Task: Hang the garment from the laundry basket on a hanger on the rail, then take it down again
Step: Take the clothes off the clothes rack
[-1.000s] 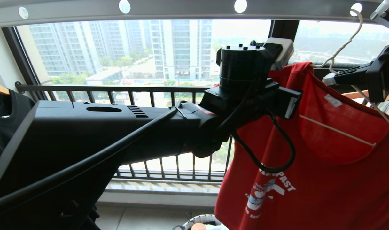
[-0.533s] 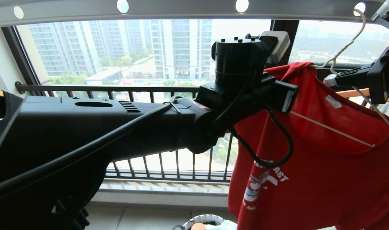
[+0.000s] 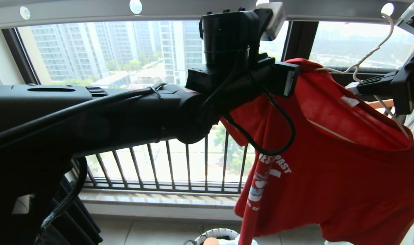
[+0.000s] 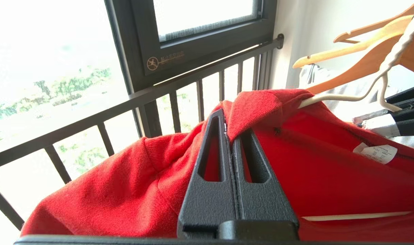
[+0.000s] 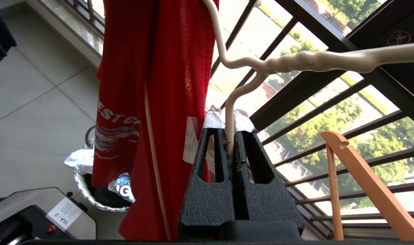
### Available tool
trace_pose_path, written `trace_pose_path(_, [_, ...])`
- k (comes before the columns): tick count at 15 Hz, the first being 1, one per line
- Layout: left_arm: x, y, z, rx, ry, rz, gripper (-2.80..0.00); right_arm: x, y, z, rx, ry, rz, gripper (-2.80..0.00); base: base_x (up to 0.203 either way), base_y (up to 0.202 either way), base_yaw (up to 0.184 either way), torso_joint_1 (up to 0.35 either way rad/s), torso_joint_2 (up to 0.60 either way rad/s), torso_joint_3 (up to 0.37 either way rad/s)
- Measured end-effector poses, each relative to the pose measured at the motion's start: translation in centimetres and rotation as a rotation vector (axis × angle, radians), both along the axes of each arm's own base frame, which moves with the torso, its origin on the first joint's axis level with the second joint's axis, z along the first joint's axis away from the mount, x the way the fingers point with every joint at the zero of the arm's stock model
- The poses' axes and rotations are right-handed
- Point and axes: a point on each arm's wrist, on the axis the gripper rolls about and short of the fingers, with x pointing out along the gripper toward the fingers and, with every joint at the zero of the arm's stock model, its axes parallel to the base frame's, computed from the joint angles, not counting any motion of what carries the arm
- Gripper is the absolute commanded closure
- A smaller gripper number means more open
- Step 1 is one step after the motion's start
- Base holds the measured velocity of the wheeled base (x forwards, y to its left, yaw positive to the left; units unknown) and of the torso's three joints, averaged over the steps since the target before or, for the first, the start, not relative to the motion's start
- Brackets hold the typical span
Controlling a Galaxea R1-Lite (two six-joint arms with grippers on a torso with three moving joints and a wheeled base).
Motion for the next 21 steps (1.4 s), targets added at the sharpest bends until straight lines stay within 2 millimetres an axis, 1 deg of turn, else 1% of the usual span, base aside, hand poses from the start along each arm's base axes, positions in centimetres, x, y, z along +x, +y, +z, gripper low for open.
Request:
trace_pose_path(2, [0.5, 0.6, 0.2, -0.003, -0.003, 0.019, 0.00, -0.1, 0.0, 0.0, -0.001, -0.001, 0.000, 0.00, 0.000, 0.000, 0.000, 0.000, 0.00, 0.000])
trace_pose_path(5, [0.8, 0.8, -0.1, 0.018, 0.019, 0.038, 0.00, -0.1, 0.0, 0.0, -0.001, -0.003, 0.000, 0.00, 0.000, 0.000, 0.000, 0.000, 0.00, 0.000])
trace_pose_path(7, [0.7, 0.7, -0.7, 0.070, 0.065, 0.046, 0.00, -0.1, 0.0, 0.0, -0.001, -0.004, -0.001, 0.00, 0.000, 0.000, 0.000, 0.000, 0.00, 0.000])
trace_pose_path(10, [0.5, 0.6, -0.7, 0.075, 0.067, 0.040, 0.00, -0.1, 0.0, 0.0, -0.002, -0.004, 0.001, 0.00, 0.000, 0.000, 0.000, 0.000, 0.00, 0.000])
trace_pose_path(11, [0.5, 0.5, -0.8, 0.074, 0.066, 0.040, -1.53, -0.1, 0.0, 0.1, -0.001, -0.005, 0.001, 0.00, 0.000, 0.000, 0.000, 0.000, 0.00, 0.000])
trace_pose_path(12, [0.5, 0.5, -0.8, 0.075, 0.067, 0.039, -2.80, -0.1, 0.0, 0.1, -0.001, -0.004, 0.001, 0.00, 0.000, 0.000, 0.000, 0.000, 0.00, 0.000])
trace_pose_path(15, [0.5, 0.4, -0.9, 0.075, 0.067, 0.036, -2.80, 0.0, 0.0, 0.0, -0.001, -0.003, 0.001, 0.00, 0.000, 0.000, 0.000, 0.000, 0.00, 0.000])
trace_pose_path(17, [0.1, 0.2, -0.9, 0.077, 0.072, 0.025, -2.80, 0.1, 0.0, -0.1, -0.001, 0.002, 0.001, 0.00, 0.000, 0.000, 0.000, 0.000, 0.00, 0.000])
trace_pose_path(19, [-0.5, 0.4, -1.5, 0.106, 0.095, 0.016, -2.80, 0.3, 0.0, -0.2, -0.001, 0.006, 0.000, 0.00, 0.000, 0.000, 0.000, 0.000, 0.00, 0.000])
trace_pose_path(21, [-1.3, 0.8, -2.7, 0.154, 0.132, 0.005, -2.80, 0.5, 0.0, -0.3, -0.001, 0.009, -0.001, 0.00, 0.000, 0.000, 0.000, 0.000, 0.00, 0.000])
